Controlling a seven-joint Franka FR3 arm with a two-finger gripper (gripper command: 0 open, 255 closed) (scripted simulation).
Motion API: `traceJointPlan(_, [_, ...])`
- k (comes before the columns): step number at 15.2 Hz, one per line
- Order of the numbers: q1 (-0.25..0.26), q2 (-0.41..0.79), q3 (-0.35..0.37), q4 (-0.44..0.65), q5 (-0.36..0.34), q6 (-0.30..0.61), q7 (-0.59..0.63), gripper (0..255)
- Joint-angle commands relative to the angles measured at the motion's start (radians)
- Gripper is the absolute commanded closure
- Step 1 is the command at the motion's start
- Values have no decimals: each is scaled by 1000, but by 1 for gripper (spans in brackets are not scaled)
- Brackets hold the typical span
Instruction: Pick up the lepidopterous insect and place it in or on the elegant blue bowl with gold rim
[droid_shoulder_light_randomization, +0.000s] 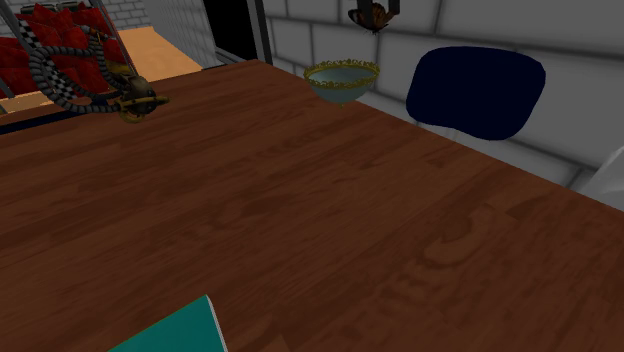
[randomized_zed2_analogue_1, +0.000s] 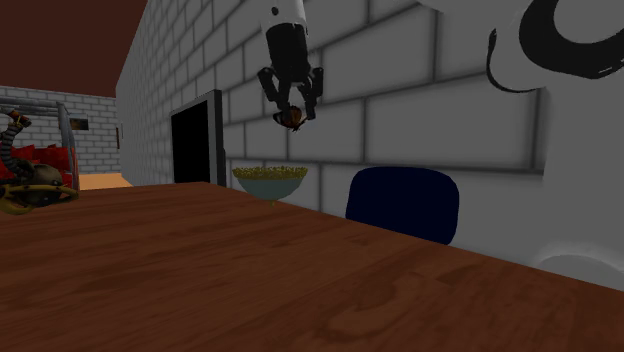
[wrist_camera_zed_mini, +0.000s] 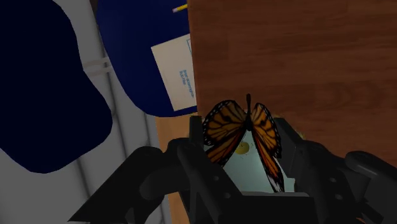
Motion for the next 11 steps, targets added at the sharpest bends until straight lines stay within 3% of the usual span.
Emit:
traceJointPlan(1, [9,107,15,124,-49,-28,5,255])
traceJointPlan(4, [57,289,30,362,-145,-102,10,255])
traceJointPlan(6, [145,467,25,636,-249,-207,-6,255])
traceJointPlan(8, [93,392,26,482,-198,-126,1,255])
traceJointPlan(11, [46,324,28,332,-156,-40,3,255])
